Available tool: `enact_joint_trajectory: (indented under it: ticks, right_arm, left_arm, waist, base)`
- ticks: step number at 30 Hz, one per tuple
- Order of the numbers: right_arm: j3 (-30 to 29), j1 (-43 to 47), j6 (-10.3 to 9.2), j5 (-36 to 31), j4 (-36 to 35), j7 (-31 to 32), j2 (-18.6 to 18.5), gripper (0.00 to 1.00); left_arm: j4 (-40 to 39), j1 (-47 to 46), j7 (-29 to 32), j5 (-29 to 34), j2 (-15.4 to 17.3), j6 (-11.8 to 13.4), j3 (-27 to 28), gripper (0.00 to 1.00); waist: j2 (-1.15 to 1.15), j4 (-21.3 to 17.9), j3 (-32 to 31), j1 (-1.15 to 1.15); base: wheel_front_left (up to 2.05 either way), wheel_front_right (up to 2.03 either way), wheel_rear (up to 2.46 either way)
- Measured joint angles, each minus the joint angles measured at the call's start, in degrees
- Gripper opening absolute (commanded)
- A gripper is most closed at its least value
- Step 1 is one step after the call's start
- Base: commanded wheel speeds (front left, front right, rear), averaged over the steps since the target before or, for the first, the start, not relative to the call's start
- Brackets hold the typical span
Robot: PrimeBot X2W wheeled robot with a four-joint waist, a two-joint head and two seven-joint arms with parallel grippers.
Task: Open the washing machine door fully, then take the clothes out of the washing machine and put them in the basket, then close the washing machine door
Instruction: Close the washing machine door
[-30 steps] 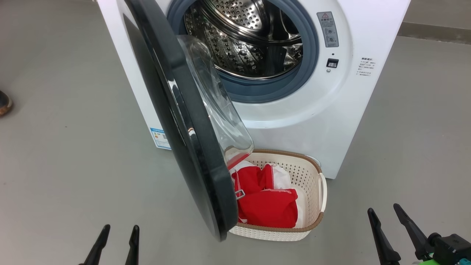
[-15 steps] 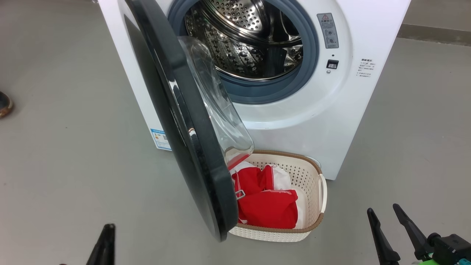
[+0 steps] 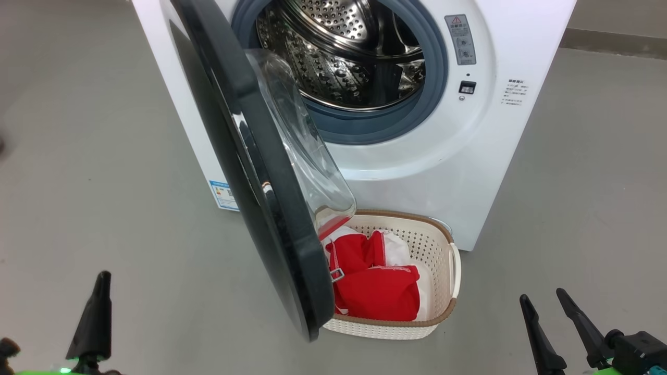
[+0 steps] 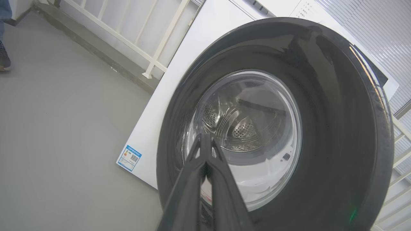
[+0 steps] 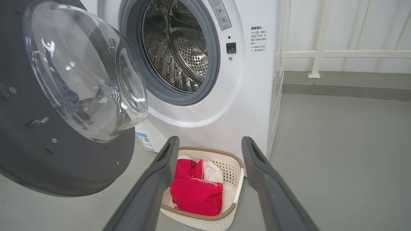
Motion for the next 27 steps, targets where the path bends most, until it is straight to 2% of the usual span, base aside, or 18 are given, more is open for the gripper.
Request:
enact_joint_trajectory:
  ticks: [4,8,12,15,18,27]
  right_arm:
    - [0.02,-0.01,0.0,0.01,0.02,0.0,-0.05,1.0]
    - [0.05,-0.01,0.0,0.01,0.02,0.0,-0.15,1.0]
    - [0.07,-0.02,0.0,0.0,0.0,0.0,-0.34,1.0]
    - [0.05,-0.03,0.0,0.0,-0.02,0.0,-0.37,1.0]
    - [0.05,-0.13,0.0,0.0,-0.05,0.0,-0.44,1.0]
    - [0.12,-0.42,0.0,0.0,-0.2,0.0,-0.66,1.0]
  left_arm:
    - [-1.56,-0.99,-0.14,-10.84,4.91,0.0,-4.8,0.0]
    - [-4.39,-1.71,2.45,-20.74,9.43,0.0,-9.33,0.0]
    - [-7.79,-3.33,5.47,-27.32,12.52,0.0,-11.82,0.0]
    - [-10.27,-4.02,9.22,-31.51,13.51,0.0,-13.57,0.0]
    - [-12.3,-4.7,11.28,-33.08,13.77,0.0,-14.44,0.0]
    - [-14.85,-6.76,15.58,-34.19,12.56,0.0,-16.58,0.0]
  waist:
    - [0.0,-0.28,0.06,0.0]
    - [0.0,-0.46,0.18,0.0]
    - [0.0,-0.59,0.51,0.0]
    - [0.0,-0.66,0.89,0.0]
    - [0.0,-0.77,1.32,0.0]
    - [0.0,-1.37,2.37,0.0]
  base:
    - [0.0,0.0,0.0]
    - [0.0,0.0,0.0]
    - [0.0,0.0,0.0]
    - [0.0,0.0,0.0]
    - [0.0,0.0,0.0]
    - [0.0,0.0,0.0]
